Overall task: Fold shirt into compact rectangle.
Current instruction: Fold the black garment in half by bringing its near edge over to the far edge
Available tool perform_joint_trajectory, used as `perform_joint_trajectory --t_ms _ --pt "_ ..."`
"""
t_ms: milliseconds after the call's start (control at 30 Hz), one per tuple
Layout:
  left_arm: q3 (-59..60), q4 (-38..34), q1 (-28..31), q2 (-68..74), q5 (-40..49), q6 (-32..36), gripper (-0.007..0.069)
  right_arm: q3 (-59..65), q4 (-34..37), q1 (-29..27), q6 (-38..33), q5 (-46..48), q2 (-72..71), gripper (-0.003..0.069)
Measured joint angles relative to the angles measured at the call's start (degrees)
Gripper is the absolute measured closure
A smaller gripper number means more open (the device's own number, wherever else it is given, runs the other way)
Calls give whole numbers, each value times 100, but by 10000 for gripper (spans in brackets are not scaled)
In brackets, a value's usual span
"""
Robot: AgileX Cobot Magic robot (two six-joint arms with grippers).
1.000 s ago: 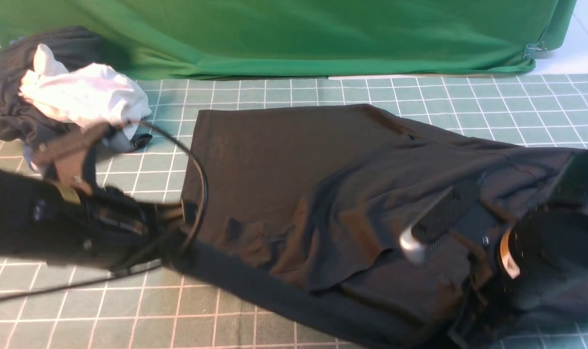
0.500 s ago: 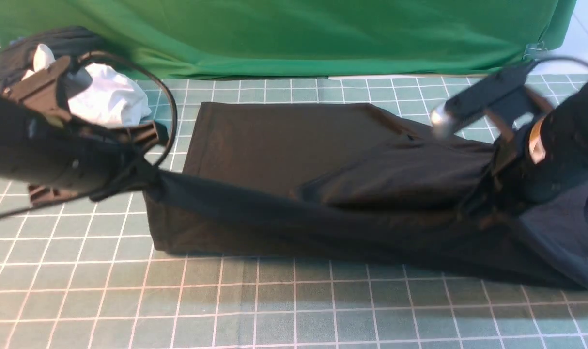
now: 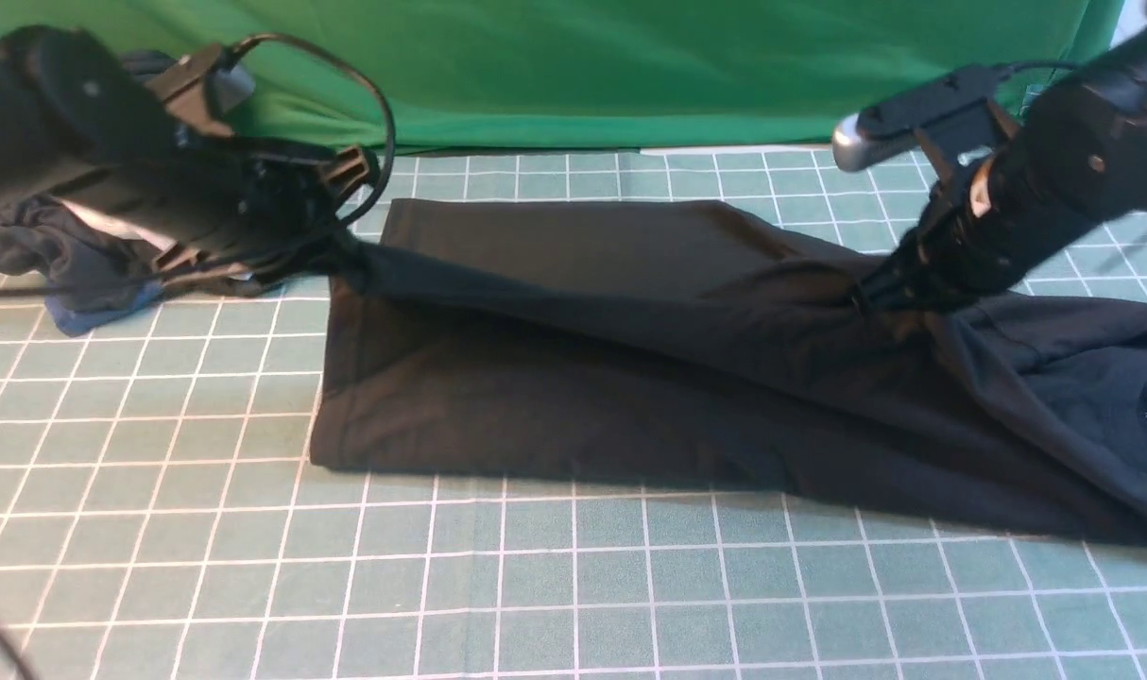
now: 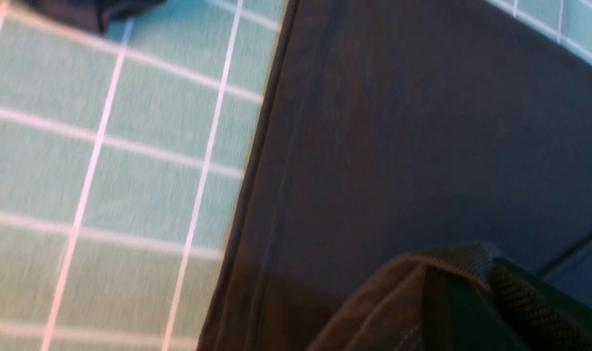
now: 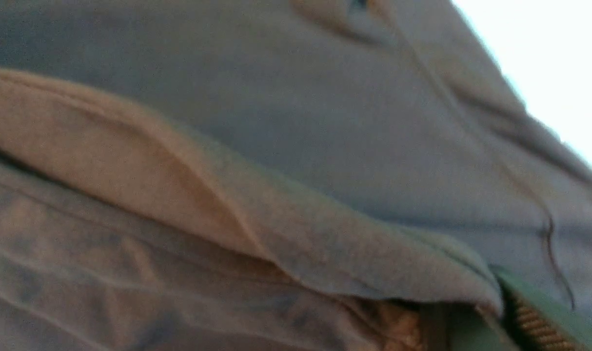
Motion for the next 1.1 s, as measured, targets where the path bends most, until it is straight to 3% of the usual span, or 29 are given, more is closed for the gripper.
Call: perform_joint_trajectory --t_ms 267,700,933,1100 --pt "-643 -103 147 832 -151 -66 610 -703 -10 -42 -57 -659 1031 613" --pt "-1712 -111 170 1660 -313 -61 610 -2200 -10 -443 -186 -751 2175 613" --pt "-2100 -111 170 2138 -576 -55 610 -2361 -17 -518 -208 -1195 2481 604" --pt "-2104 -111 170 2403 -826 -49 610 -2361 -17 -524 -223 -1499 2751 501"
